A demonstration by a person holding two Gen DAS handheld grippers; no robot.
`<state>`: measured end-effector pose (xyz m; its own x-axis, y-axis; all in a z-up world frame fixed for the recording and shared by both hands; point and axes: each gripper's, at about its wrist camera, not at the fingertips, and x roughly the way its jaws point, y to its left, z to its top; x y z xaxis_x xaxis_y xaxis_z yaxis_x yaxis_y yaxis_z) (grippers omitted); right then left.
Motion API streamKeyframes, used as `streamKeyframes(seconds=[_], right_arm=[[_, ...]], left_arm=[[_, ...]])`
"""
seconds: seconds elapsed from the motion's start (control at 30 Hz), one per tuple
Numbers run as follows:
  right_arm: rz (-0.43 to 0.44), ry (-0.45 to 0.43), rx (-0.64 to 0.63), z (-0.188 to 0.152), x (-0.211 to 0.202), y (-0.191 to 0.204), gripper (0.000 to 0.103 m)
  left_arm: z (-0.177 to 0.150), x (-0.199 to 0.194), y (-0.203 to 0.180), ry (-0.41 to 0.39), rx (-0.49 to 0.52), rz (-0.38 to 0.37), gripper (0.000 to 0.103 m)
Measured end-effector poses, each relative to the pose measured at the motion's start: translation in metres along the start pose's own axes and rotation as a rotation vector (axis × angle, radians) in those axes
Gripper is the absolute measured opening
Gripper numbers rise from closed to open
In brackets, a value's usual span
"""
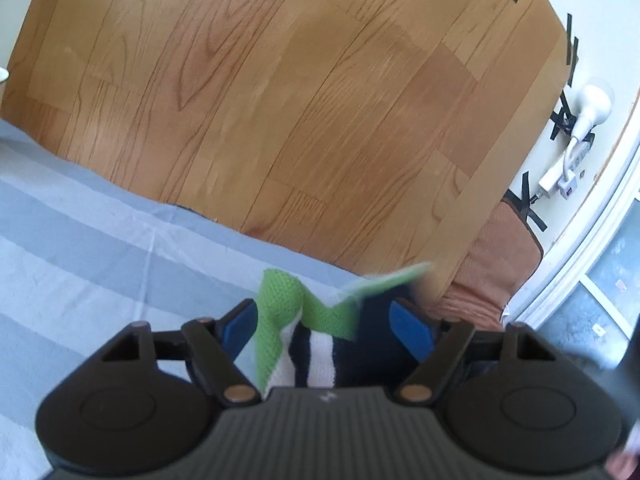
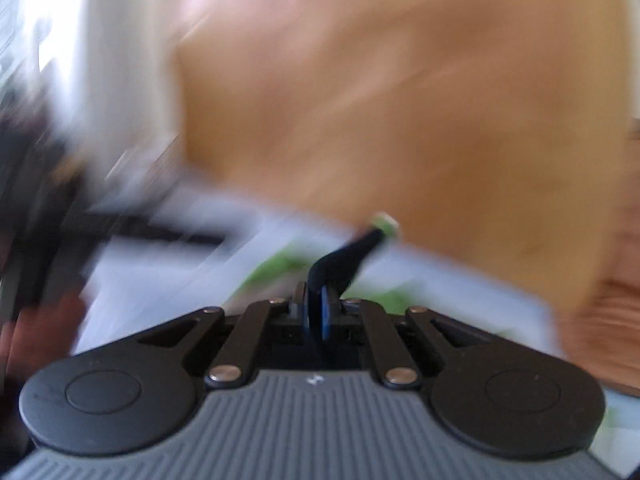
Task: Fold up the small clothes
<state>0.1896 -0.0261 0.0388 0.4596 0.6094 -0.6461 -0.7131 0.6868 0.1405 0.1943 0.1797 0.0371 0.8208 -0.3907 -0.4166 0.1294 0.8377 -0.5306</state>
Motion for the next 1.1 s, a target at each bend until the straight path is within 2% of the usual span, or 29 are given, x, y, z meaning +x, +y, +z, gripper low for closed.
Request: streamKeyframes(seconds=[0.07, 0.13, 0.17, 0.27, 0.37, 0.4, 0.47, 0.5, 0.53, 0.57, 0.6, 0.63, 0.67, 0.73, 0.8, 0.87, 0.93, 1.0, 1.03, 1.07, 1.1], right_arm=[[0.015, 0.051, -0.063, -0.011, 0.0, 0.008, 0.015], [-0.023, 0.014, -0.011, -0.014, -0.02, -0.015, 0.025], [-0.062, -0.021, 0.059, -0.015, -0.035, -0.036, 0.03], [-0.236, -0.097, 0.272, -0.022, -0.081, -0.103, 0.033], [-0.401, -0.08, 0.436, -0.047, -0.107, -0.16, 0.06], [-0.42, -0.066, 0.491, -0.058, -0.112, -0.172, 0.063], [-0.407, -0.031, 0.586, -0.08, -0.111, -0.189, 0.064], [-0.389, -0.013, 0.633, -0.09, -0.109, -0.196, 0.064], [-0.368, 0.004, 0.674, -0.099, -0.105, -0.2, 0.064], [-0.335, 0.019, 0.705, -0.106, -0.099, -0.201, 0.057], [-0.302, 0.031, 0.714, -0.105, -0.088, -0.199, 0.028], [-0.277, 0.031, 0.712, -0.103, -0.083, -0.198, 0.025], [-0.291, 0.01, 0.69, -0.098, -0.083, -0.196, 0.019], [-0.279, -0.07, 0.644, -0.088, -0.095, -0.19, 0.012], [-0.233, -0.214, 0.604, -0.073, -0.105, -0.19, 0.012], [-0.208, -0.294, 0.57, -0.062, -0.107, -0.19, 0.012], [-0.228, -0.255, 0.559, -0.061, -0.091, -0.194, 0.012], [-0.297, -0.114, 0.552, -0.072, -0.062, -0.199, 0.014], [-0.316, -0.049, 0.572, -0.079, -0.053, -0.203, 0.017], [-0.328, -0.032, 0.602, -0.087, -0.049, -0.205, 0.027], [-0.348, -0.058, 0.634, -0.091, -0.055, -0.204, 0.04]], left_arm=[[-0.003, 0.004, -0.002, 0.019, 0.013, 0.009, 0.075], [-0.006, 0.009, -0.004, 0.039, 0.032, 0.024, 0.075], [-0.009, 0.012, -0.006, 0.05, 0.043, 0.035, 0.075], [-0.017, 0.024, -0.009, 0.09, 0.069, 0.066, 0.071], [-0.026, 0.032, -0.015, 0.116, 0.103, 0.084, 0.064], [-0.029, 0.034, -0.017, 0.117, 0.119, 0.093, 0.061], [-0.034, 0.037, -0.022, 0.124, 0.155, 0.111, 0.042], [-0.036, 0.04, -0.024, 0.132, 0.171, 0.129, 0.038], [-0.038, 0.043, -0.025, 0.139, 0.189, 0.154, 0.027], [-0.041, 0.046, -0.026, 0.148, 0.206, 0.168, 0.023], [-0.042, 0.047, -0.028, 0.143, 0.219, 0.173, 0.021], [-0.043, 0.046, -0.03, 0.136, 0.23, 0.171, 0.017], [-0.043, 0.045, -0.031, 0.126, 0.237, 0.174, 0.016], [-0.044, 0.041, -0.033, 0.088, 0.246, 0.191, 0.015], [-0.044, 0.035, -0.035, 0.029, 0.261, 0.213, 0.015], [-0.046, 0.038, -0.038, 0.009, 0.293, 0.259, 0.015], [-0.047, 0.048, -0.038, 0.057, 0.305, 0.297, 0.018], [-0.046, 0.054, -0.037, 0.082, 0.306, 0.319, 0.029], [-0.045, 0.054, -0.036, 0.087, 0.298, 0.325, 0.043], [-0.044, 0.056, -0.034, 0.094, 0.285, 0.335, 0.05], [-0.042, 0.055, -0.031, 0.101, 0.265, 0.334, 0.051]])
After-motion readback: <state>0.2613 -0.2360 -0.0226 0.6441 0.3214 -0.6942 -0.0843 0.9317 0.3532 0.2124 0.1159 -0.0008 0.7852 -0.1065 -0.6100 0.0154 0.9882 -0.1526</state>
